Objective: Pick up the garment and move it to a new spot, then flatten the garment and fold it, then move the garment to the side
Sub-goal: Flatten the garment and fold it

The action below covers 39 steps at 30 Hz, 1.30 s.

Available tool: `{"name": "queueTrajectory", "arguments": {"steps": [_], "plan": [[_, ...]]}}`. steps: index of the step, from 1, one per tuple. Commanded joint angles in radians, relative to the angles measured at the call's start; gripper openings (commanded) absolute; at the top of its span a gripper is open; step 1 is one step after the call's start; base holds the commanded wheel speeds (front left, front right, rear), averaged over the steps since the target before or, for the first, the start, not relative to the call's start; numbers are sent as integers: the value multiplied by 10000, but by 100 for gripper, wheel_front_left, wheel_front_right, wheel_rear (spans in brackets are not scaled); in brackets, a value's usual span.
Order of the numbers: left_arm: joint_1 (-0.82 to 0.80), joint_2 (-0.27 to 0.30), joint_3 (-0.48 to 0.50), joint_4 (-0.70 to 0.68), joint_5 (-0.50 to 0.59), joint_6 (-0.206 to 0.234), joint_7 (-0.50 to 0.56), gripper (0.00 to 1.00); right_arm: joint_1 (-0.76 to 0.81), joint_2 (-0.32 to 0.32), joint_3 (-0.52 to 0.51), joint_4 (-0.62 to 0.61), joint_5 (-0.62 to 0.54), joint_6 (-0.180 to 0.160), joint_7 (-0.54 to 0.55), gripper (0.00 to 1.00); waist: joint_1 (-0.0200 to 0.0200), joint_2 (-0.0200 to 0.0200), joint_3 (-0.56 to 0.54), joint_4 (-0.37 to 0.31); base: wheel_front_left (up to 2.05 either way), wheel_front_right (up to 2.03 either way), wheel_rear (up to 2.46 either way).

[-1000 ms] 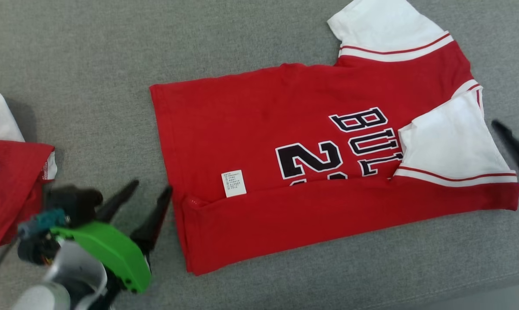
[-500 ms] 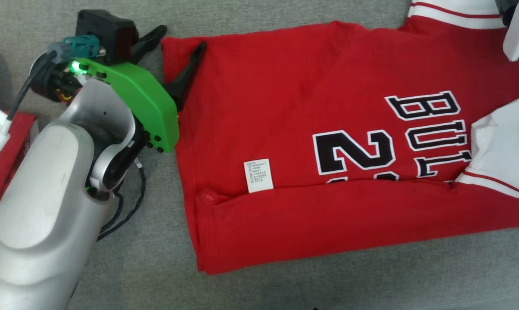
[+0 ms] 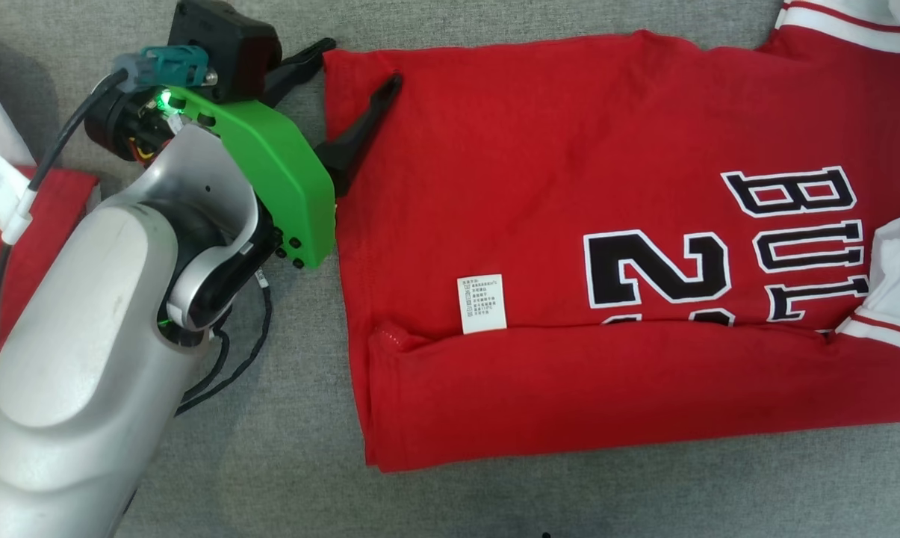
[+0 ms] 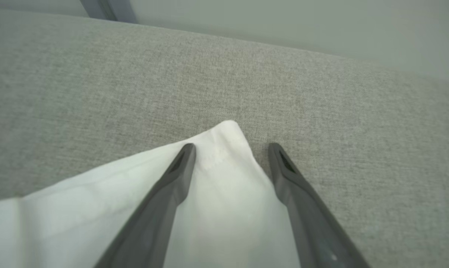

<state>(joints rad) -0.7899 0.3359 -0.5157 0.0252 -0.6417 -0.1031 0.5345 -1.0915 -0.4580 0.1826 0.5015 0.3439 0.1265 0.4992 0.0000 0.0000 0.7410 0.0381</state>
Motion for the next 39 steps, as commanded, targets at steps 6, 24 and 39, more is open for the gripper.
{"name": "queueTrajectory", "arguments": {"steps": [6, 24, 39], "plan": [[946, 292, -204, 282, -354, 47, 517, 0, 479, 147, 697, 487, 793, 77, -170, 0, 0, 0, -129, -158, 0, 0, 0], [3102, 631, 626, -1489, -693, 278, -1991, 0, 5709, -401, -1693, -4350, 2467, 45, -3167, 0, 0, 0, -2460, -1255, 0, 0, 0], [5480, 996, 1272, -1919, -970, 675, -3283, 0, 9870, 2142, -2537, -6298, 2289, 45, -3484, 0, 0, 0, -3539, -2148, 0, 0, 0]]}}
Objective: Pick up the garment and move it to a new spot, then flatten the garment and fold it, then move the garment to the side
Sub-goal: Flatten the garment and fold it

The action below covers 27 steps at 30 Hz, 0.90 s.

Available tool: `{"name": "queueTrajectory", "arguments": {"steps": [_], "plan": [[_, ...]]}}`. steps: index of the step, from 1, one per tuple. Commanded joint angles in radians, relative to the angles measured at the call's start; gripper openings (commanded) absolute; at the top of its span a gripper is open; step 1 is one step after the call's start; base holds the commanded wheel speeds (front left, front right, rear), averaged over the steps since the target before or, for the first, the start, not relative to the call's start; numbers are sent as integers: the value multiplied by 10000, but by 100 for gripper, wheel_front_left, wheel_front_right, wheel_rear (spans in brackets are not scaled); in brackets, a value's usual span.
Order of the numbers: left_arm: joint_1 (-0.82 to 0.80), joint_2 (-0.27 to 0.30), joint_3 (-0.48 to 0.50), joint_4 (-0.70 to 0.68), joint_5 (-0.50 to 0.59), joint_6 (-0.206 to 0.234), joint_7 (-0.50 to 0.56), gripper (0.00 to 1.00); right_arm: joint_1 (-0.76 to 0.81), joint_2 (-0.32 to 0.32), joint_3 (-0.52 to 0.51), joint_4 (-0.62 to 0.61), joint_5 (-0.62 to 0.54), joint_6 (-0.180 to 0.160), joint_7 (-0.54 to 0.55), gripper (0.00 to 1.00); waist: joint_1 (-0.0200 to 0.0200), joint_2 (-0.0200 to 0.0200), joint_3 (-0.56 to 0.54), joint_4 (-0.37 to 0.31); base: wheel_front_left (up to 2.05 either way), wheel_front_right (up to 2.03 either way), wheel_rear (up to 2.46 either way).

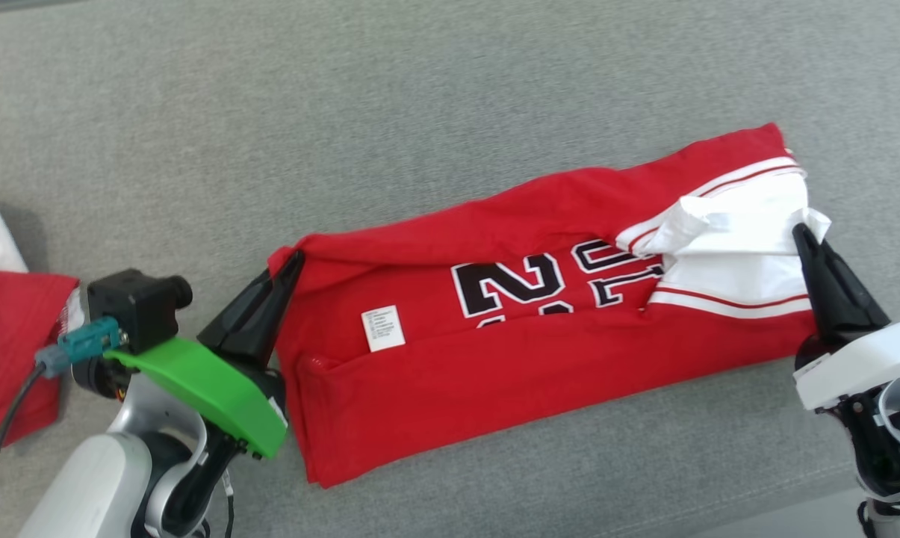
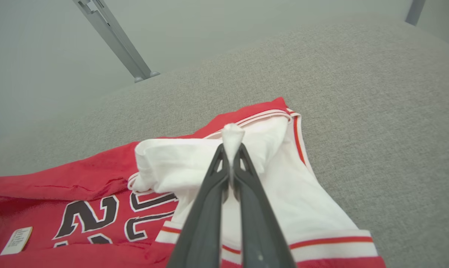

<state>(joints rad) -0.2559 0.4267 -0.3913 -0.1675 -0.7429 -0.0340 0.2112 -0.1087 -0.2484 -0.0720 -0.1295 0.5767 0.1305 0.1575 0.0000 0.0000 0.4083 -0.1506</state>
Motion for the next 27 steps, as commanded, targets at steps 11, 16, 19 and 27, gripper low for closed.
{"name": "queueTrajectory", "arguments": {"steps": [11, 16, 19, 27], "plan": [[1115, 160, -13, -128, 213, 39, -724, 0, 250, 76, 211, 605, -116, 5, -325, 0, 0, 0, -526, -406, 0, 0, 0], [1466, 178, -356, 80, 473, 27, -752, 0, 185, -160, 408, 944, -501, 5, -497, 100, 0, 0, -602, -311, 0, 0, 0], [1650, 221, -589, 534, 766, 103, -813, 100, 216, -213, 393, 1299, -797, 5, -456, 100, 0, 0, -685, -247, 0, 0, 0], [2550, 285, -338, 1494, 1896, 1433, -2007, 100, -92, -425, 11, 1227, -1554, 5, 202, 100, 0, 0, -813, -249, 0, 0, 0]]}}
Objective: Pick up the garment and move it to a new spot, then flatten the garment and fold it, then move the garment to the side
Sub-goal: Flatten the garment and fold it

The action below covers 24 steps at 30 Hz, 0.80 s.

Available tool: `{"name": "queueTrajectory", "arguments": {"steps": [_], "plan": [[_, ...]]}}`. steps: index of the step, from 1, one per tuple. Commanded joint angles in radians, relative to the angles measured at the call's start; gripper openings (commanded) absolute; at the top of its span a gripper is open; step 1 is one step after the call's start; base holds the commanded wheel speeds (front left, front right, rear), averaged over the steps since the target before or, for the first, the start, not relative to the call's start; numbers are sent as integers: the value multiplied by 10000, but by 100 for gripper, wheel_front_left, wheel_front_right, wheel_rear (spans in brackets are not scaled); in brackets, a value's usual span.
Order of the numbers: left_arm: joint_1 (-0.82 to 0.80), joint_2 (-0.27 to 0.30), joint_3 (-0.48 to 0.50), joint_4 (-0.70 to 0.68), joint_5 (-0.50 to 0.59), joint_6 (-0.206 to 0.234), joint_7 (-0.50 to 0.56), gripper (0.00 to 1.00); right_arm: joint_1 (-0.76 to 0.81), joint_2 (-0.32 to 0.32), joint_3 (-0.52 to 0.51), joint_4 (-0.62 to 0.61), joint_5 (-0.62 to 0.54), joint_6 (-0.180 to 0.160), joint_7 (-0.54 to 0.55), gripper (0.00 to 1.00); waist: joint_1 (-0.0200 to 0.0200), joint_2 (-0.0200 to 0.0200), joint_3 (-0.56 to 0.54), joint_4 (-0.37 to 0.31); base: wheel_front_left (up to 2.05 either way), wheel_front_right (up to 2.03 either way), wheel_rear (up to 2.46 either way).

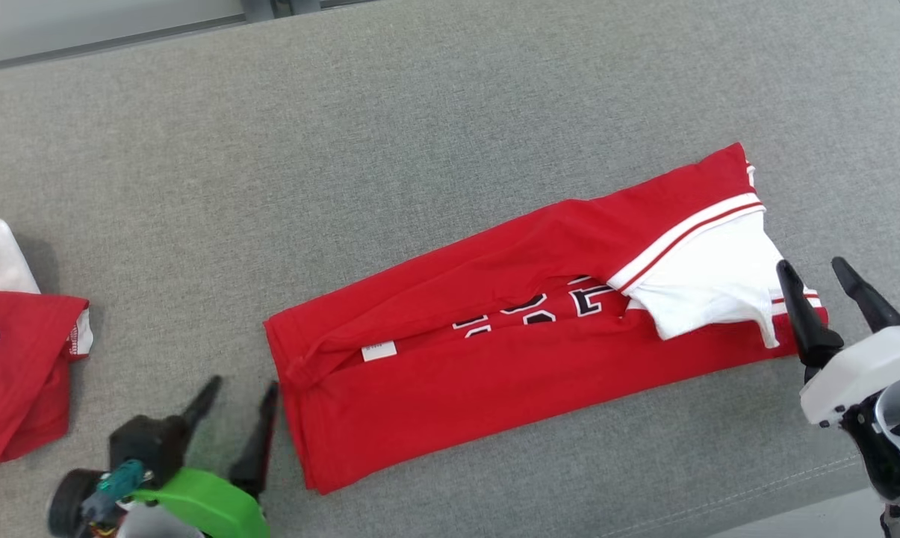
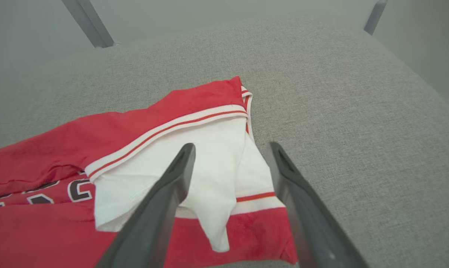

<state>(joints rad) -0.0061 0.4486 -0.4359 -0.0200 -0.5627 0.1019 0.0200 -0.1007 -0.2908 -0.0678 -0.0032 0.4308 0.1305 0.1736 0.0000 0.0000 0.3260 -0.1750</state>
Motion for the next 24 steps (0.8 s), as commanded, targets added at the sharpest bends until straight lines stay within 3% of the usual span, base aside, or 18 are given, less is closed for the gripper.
{"name": "queueTrajectory", "arguments": {"steps": [1, 4, 7, 15, 19, 23, 24], "plan": [[185, -16, 256, 52, 247, 343, -548, 100, -310, -111, -68, -11, -366, 5, 255, 100, 0, 0, 37, -4, 0, 0, 0], [322, -283, 533, 84, 626, 831, -1716, 100, -857, -148, 152, 355, -838, 5, 803, 100, 0, 0, 170, 27, 0, 0, 0], [322, -772, 593, 231, 616, 971, -2383, 100, -1535, -242, 416, 1360, -1174, 3, 1224, 100, 0, 0, 337, 140, 0, 0, 0], [-143, -1772, 572, 1003, 831, 536, -2839, 100, -2589, -552, 406, 4041, -2022, -3, 1176, 100, 0, 0, 583, 714, 0, 0, 0], [-111, -2125, 994, 1057, 1068, 365, -2853, 100, -2823, -447, 1001, 4803, -1277, 11, 1189, 100, 0, 0, 545, 851, 0, 0, 0], [112, -2496, 1545, 970, 1454, 37, -2849, 100, -2998, -266, 1879, 5267, 421, 65, 1561, 100, 0, 0, 411, 858, 0, 0, 0], [185, -2613, 1679, 996, 1584, -64, -2850, 100, -3051, -340, 1997, 5382, 856, 65, 1615, 81, 0, 0, 366, 835, 0, 0, 0]]}}
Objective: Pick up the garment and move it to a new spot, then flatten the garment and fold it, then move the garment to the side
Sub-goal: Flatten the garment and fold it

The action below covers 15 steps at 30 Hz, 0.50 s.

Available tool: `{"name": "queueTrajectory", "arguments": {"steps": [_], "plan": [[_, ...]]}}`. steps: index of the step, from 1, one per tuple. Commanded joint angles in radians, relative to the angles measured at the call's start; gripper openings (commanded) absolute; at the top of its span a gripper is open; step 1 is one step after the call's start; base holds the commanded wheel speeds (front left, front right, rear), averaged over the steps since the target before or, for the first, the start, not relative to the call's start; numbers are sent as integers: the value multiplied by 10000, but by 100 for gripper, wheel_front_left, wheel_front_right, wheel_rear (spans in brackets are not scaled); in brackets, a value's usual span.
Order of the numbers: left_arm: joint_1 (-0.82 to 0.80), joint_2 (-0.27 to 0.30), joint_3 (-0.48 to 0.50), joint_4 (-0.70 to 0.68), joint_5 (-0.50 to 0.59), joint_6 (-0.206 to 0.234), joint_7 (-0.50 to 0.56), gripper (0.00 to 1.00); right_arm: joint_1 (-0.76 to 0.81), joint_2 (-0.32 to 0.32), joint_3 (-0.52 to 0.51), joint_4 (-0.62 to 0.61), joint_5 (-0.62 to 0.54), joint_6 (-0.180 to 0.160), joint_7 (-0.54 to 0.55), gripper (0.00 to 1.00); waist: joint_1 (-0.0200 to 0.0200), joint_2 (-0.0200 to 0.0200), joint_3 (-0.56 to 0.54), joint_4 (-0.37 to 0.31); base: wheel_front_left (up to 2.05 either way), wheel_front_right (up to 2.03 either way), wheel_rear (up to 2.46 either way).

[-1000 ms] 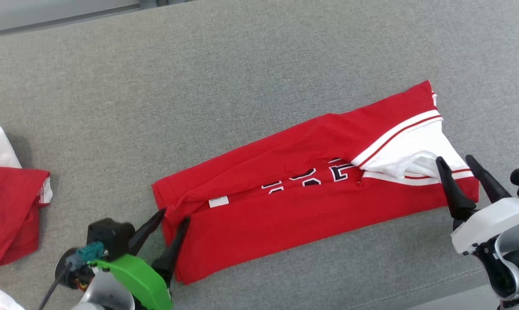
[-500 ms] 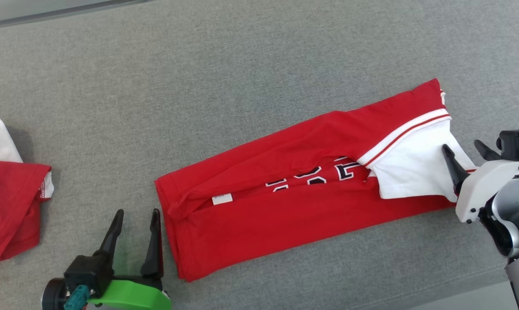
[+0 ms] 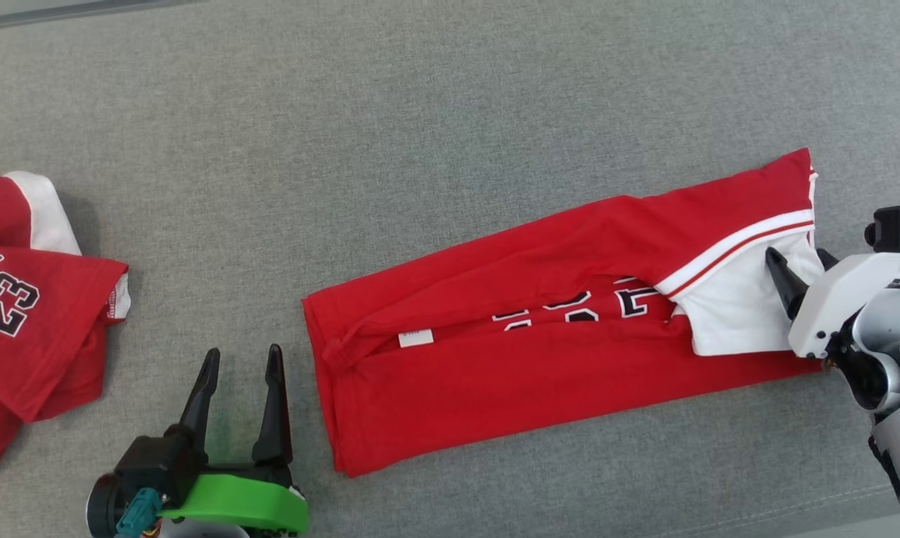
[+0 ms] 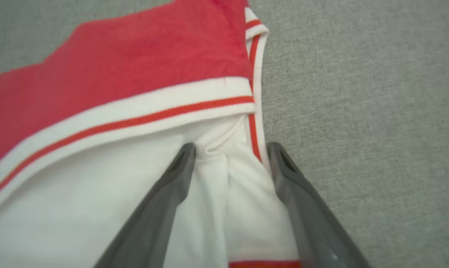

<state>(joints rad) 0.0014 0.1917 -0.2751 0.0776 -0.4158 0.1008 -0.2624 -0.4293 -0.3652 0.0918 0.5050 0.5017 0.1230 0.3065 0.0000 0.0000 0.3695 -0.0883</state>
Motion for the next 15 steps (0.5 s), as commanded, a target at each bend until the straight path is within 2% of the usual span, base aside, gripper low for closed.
{"name": "queueTrajectory", "arguments": {"steps": [1, 2, 7, 12, 15], "plan": [[178, -132, 144, 56, 201, -148, -26, 100, 189, 343, 536, 360, 518, 138, 340, 36, 0, 0, -108, -61, 0, 0, 0], [274, -222, 217, 141, 289, -270, -26, 100, 104, 179, 676, 420, 918, 136, 383, 0, 0, 0, -155, -101, 0, 0, 0], [415, -617, 389, 416, 708, -815, -28, 100, -334, -1490, -135, 1076, 1784, 57, -102, 0, 0, 0, -378, -21, 0, 0, 0], [381, -974, 457, 868, 904, -1299, -27, 100, -5, -3086, -1619, 1800, 2195, 73, -425, 0, 0, 0, -607, 382, 0, 0, 0], [385, -1141, 490, 1088, 938, -1509, -27, 100, 319, -3810, -2059, 1563, 2292, 73, -358, 0, 0, 0, -785, 540, 0, 0, 0]]}}
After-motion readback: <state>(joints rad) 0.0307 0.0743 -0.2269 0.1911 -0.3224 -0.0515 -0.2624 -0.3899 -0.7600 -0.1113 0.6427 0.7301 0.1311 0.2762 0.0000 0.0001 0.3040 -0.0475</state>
